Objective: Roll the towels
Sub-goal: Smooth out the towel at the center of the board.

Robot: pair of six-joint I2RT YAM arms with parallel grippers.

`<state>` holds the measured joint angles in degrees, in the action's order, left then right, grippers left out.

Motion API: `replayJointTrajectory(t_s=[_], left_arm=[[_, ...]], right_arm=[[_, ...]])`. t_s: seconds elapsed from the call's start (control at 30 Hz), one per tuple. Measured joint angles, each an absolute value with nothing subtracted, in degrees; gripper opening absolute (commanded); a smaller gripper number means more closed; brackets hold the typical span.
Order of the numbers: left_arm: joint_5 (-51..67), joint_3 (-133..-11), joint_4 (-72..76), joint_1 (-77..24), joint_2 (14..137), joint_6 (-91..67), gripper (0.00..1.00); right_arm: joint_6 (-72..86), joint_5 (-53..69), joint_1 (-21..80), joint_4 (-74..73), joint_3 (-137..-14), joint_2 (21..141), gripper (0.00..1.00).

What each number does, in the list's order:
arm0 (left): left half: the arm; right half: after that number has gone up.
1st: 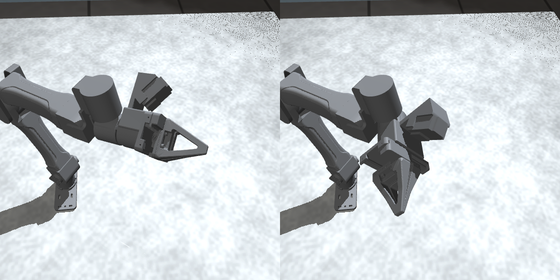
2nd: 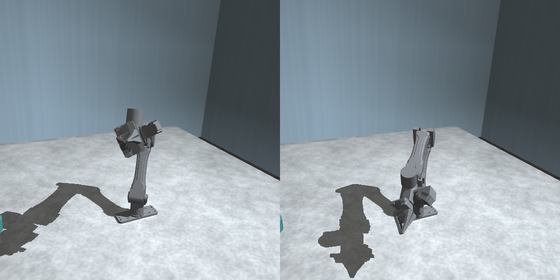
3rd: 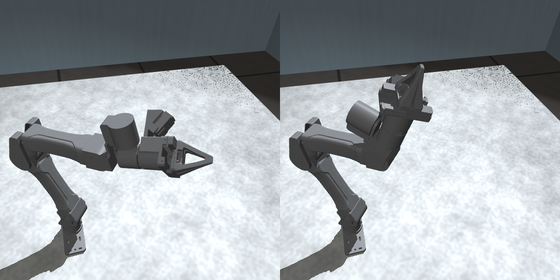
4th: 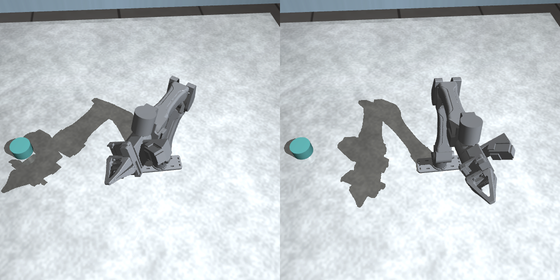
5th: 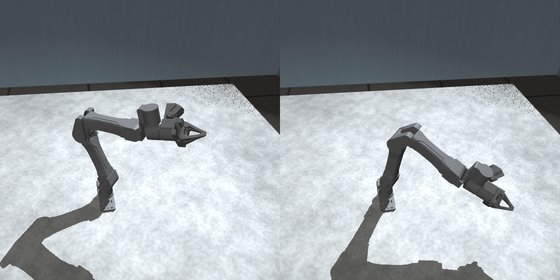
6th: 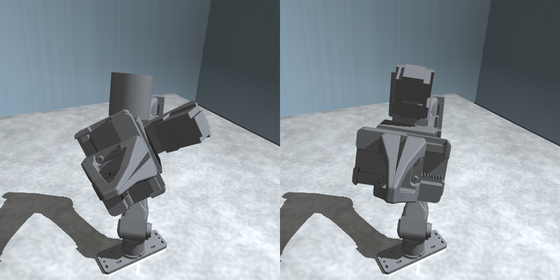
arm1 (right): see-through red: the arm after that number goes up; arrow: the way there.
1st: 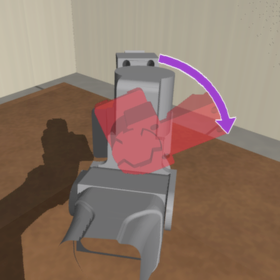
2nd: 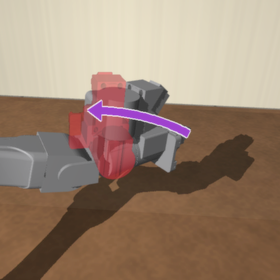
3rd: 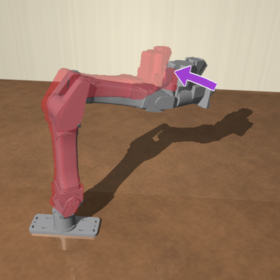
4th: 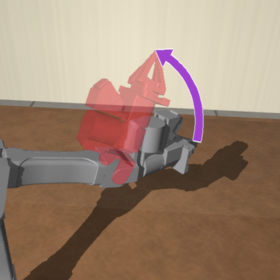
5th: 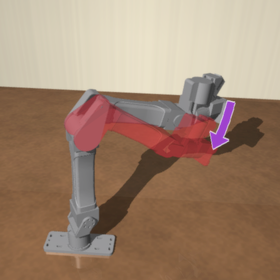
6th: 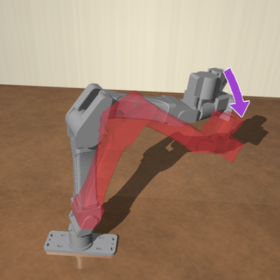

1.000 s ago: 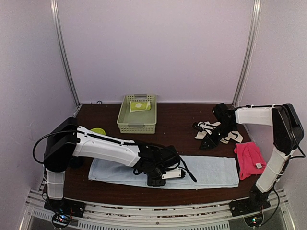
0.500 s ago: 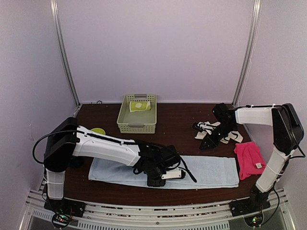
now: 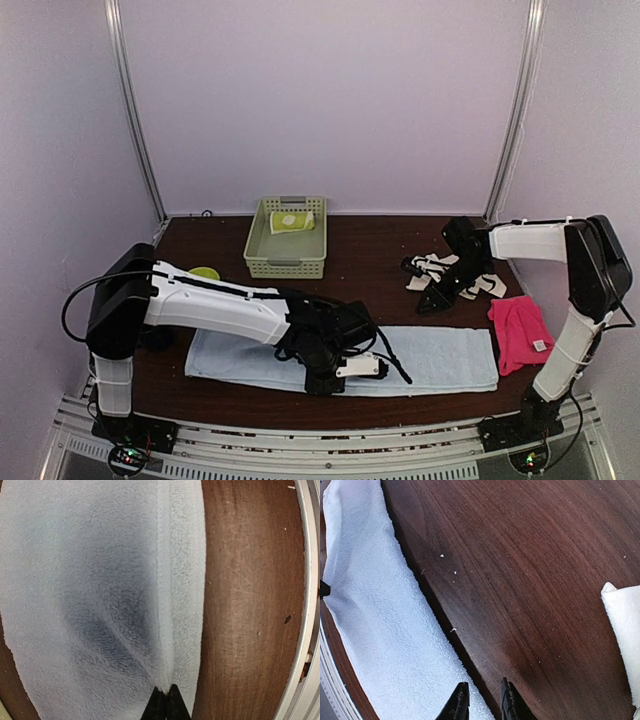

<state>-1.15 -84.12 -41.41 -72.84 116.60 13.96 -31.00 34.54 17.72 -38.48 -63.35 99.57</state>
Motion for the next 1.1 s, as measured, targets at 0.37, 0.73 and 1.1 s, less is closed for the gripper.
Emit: replayJointTrajectory(t_s=[0.37, 0.73, 1.1], left_arm=[[-1.7, -81.7, -41.1, -73.8, 115.0, 10.0, 0.4], [-3.3, -62.5, -31.7, -59.6, 93.5, -4.1, 0.43], [-4.3, -58.4, -27.3, -55.6, 100.9, -14.4, 0.44]], right_arm=[[-31.5, 34.5, 17.7, -40.0, -63.4, 99.5, 0.24], [-36.6, 27.4, 18.0, -45.3, -58.1, 87.5, 0.27], [-42.6, 18.6, 19.2, -46.3, -51.8, 93.6, 0.26]])
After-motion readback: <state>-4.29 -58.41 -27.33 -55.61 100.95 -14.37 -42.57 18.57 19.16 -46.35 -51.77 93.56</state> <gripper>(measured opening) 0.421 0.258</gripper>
